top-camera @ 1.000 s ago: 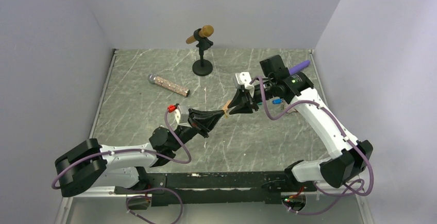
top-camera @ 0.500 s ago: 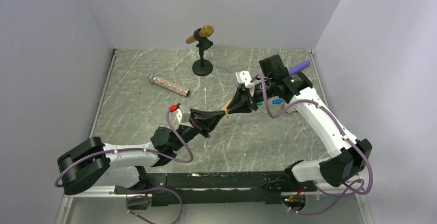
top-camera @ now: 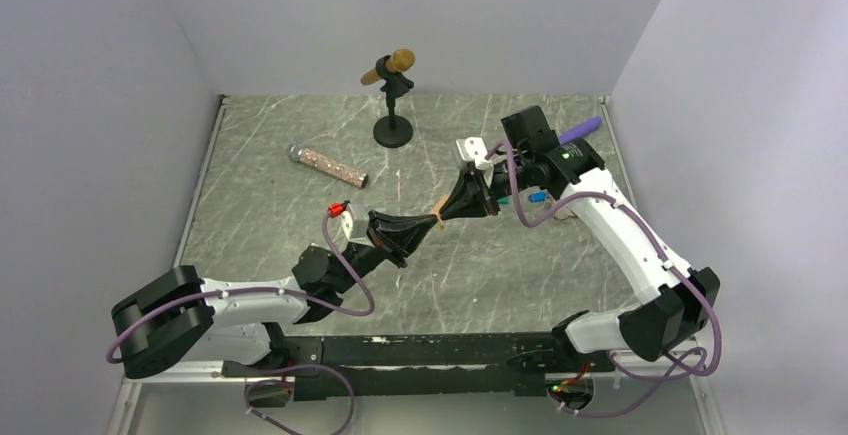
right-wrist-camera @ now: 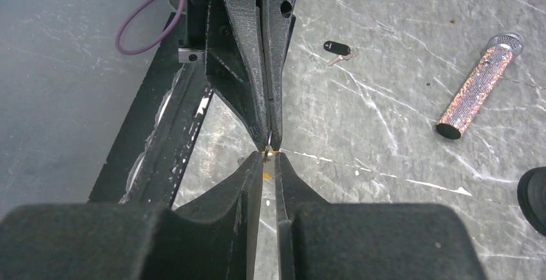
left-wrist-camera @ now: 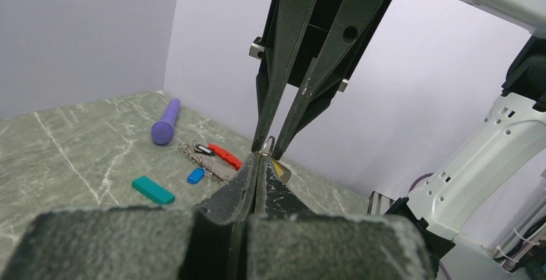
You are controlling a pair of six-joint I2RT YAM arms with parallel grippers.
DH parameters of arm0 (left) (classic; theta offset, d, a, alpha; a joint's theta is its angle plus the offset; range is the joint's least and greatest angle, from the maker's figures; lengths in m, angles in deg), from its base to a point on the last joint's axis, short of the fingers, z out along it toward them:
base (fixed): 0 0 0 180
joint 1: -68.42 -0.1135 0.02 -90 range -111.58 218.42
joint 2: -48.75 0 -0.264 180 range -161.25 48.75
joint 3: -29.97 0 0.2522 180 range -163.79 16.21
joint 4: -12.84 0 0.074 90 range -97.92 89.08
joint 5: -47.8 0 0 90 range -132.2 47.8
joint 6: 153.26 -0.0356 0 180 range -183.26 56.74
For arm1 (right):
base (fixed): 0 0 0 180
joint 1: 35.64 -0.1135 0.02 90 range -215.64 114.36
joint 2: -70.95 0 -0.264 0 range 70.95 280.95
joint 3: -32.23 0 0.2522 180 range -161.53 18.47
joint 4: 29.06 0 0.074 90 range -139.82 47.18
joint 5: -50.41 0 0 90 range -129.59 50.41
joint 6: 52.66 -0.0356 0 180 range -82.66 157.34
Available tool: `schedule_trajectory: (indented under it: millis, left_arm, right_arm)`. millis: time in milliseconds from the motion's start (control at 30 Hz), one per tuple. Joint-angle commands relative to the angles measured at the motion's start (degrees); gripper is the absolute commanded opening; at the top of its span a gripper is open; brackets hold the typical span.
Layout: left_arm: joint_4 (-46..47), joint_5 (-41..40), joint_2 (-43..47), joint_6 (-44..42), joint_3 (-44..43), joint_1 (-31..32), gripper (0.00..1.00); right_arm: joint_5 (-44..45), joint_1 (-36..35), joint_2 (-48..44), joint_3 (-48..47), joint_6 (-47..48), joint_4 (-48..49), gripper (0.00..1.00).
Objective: Put the keys on the keyring
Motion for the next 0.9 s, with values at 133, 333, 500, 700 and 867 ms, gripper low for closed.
schedule_trajectory:
  millis: [133, 333, 500, 700, 867]
  left_arm:
    - [3.7, 0.4, -0.8, 1.7, -1.7, -0.1, 0.00]
    - [3.9, 0.4, -1.1, 1.9, -1.7, -0.1, 0.00]
    - [3.5, 0.7, -0.8, 1.6, -1.6, -0.1, 0.00]
    - [-0.7, 3.0, 6.0, -3.7, 2.4, -0.9, 0.56]
    - [-27.9, 3.8, 25.3, -18.1, 4.2, -1.0, 0.77]
  right_arm:
    - [-3.3, -0.1, 0.3, -0.4, -0.6, 2.5, 0.15]
    - [-4.0, -0.1, 0.5, -0.1, -0.5, 2.3, 0.04]
    - [-3.9, -0.1, 1.2, -1.7, 2.0, -1.4, 0.00]
    - [1.7, -0.1, -0.5, -2.3, 12.9, -8.5, 0.00]
    - [9.9, -0.1, -1.6, -1.4, 35.4, -19.0, 0.00]
